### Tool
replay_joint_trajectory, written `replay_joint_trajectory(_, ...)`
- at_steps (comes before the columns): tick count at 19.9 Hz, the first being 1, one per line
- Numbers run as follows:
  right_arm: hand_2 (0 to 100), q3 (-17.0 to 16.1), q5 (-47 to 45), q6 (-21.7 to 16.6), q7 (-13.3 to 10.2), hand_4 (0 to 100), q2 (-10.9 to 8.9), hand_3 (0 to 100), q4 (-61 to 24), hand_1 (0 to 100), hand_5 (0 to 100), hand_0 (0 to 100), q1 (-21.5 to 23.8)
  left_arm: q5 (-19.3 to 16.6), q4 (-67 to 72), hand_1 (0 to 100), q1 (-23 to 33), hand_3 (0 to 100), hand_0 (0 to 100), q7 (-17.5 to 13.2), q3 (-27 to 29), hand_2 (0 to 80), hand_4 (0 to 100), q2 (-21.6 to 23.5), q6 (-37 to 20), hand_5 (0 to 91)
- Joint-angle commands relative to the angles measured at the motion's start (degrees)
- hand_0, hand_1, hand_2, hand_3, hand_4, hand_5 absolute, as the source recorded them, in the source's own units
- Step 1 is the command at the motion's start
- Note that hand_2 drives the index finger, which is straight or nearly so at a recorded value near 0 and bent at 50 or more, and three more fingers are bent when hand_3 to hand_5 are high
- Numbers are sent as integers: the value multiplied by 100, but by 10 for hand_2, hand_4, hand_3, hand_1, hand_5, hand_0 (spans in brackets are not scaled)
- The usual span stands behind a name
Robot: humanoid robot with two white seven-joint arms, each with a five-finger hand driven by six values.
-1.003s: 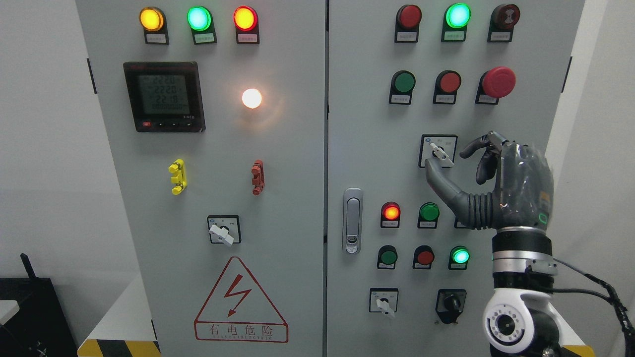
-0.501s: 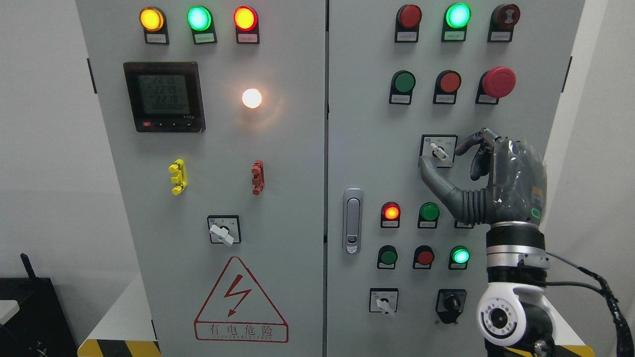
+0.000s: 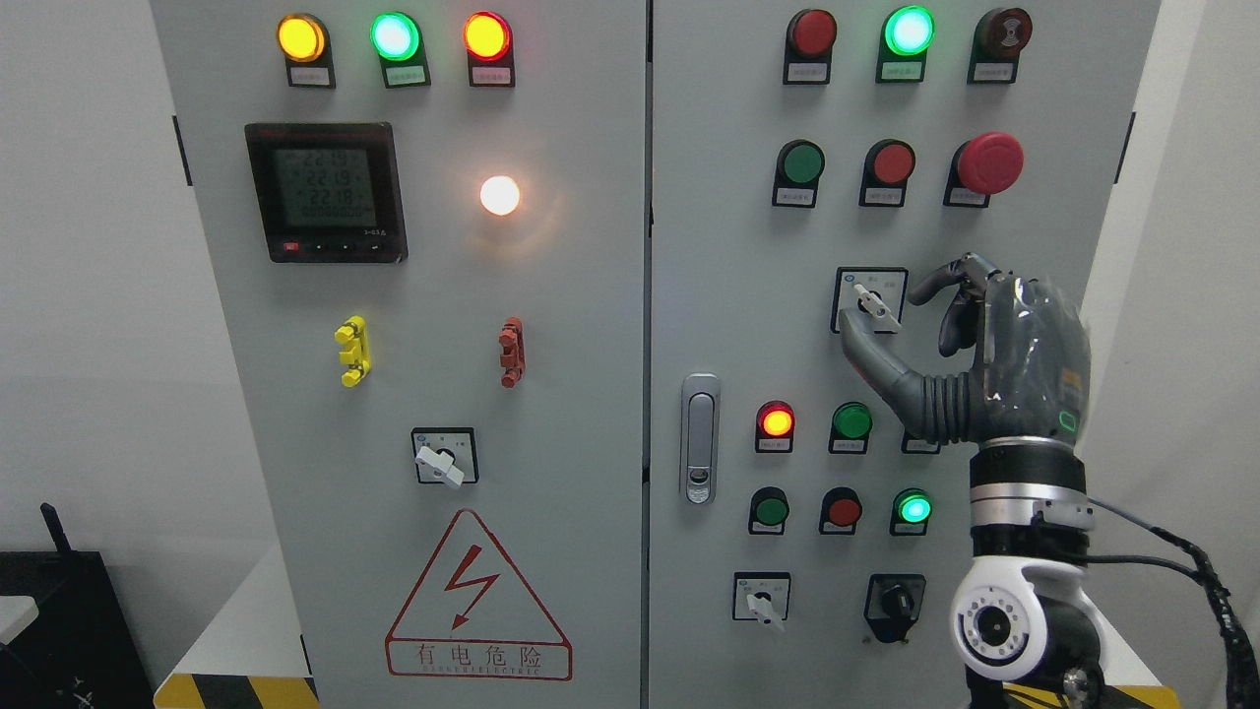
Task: Rotate and turn off gray switch
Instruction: 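Pinch the white switch knob between right thumb and fingers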
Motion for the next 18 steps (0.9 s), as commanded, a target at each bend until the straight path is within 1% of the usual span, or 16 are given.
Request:
replay_joint_trajectory(1, 559, -129, 2, 0, 1, 937, -31, 961, 72, 446, 1000, 0, 5, 0, 79, 389, 0, 0, 120, 6, -9, 0, 0, 0, -3, 0)
replay_joint_trajectory(8, 607, -58, -16, 0, 9, 936, -22, 961, 107, 431, 1000, 0, -3, 0, 79, 389, 0, 0, 120, 7, -9, 0, 0, 0, -3, 0)
replay_joint_trajectory(18, 626, -50, -7, -9, 9, 935, -22, 966, 213, 423, 1000, 0, -47, 0, 79, 389, 0, 0, 120, 6, -9, 0, 0, 0, -3, 0)
